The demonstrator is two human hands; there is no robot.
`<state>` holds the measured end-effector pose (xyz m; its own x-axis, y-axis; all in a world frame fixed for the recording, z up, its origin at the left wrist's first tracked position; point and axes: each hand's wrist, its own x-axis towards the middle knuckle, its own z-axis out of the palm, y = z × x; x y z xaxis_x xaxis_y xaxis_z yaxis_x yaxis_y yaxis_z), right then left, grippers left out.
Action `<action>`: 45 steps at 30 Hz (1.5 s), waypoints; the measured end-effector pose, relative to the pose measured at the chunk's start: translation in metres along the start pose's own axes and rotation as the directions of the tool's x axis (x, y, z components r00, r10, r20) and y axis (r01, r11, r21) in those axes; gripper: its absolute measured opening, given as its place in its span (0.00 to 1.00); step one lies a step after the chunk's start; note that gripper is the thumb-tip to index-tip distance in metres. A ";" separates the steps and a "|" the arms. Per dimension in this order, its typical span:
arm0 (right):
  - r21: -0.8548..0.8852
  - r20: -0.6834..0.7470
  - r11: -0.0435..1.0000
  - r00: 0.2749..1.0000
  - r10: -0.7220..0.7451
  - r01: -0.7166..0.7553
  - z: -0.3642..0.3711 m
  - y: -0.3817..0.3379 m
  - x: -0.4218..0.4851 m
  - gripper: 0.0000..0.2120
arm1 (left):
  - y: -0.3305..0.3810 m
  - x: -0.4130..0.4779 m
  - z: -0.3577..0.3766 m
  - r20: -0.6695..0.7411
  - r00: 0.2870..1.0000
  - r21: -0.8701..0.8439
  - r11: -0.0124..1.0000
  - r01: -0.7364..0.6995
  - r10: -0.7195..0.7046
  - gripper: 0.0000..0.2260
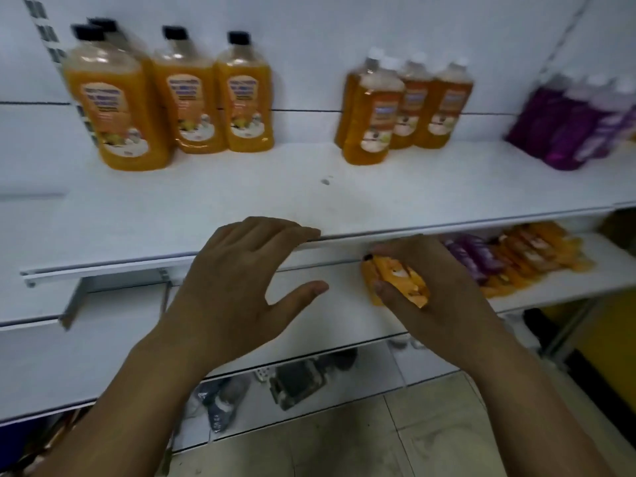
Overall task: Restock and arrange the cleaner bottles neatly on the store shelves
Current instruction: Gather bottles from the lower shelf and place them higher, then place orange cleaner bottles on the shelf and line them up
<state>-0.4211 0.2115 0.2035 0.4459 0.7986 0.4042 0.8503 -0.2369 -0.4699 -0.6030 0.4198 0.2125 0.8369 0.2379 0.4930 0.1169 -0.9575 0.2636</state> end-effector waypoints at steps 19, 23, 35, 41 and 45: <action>-0.038 -0.017 0.968 0.969 0.246 -0.247 -0.139 0.246 -0.140 0.19 | 0.212 0.086 0.209 0.301 0.953 -0.043 0.997 0.057 -0.042 0.23; 0.051 0.014 0.959 0.961 0.277 -0.278 -0.117 0.290 -0.126 0.19 | 0.198 0.097 0.246 0.340 0.927 -0.043 0.981 0.187 -0.161 0.23; 0.190 0.267 0.891 0.895 0.356 -0.411 0.021 0.390 -0.020 0.18 | 0.111 0.151 0.392 0.560 0.621 -0.152 0.669 0.728 -0.548 0.22; 0.008 0.359 0.954 0.891 0.278 -0.301 0.079 0.425 0.016 0.38 | 0.095 0.167 0.431 0.543 0.564 -0.256 0.517 0.817 -0.622 0.24; 0.037 0.433 0.954 0.865 0.255 -0.299 0.110 0.442 0.002 0.43 | 0.102 0.161 0.448 0.502 0.513 -0.323 0.400 0.858 -0.697 0.22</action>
<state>-0.0750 0.1697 -0.0897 0.4809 0.8699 -0.1100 0.6673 -0.4445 -0.5976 -0.2167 0.2871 -0.0529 0.6161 0.7072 -0.3467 0.5923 -0.1258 0.7959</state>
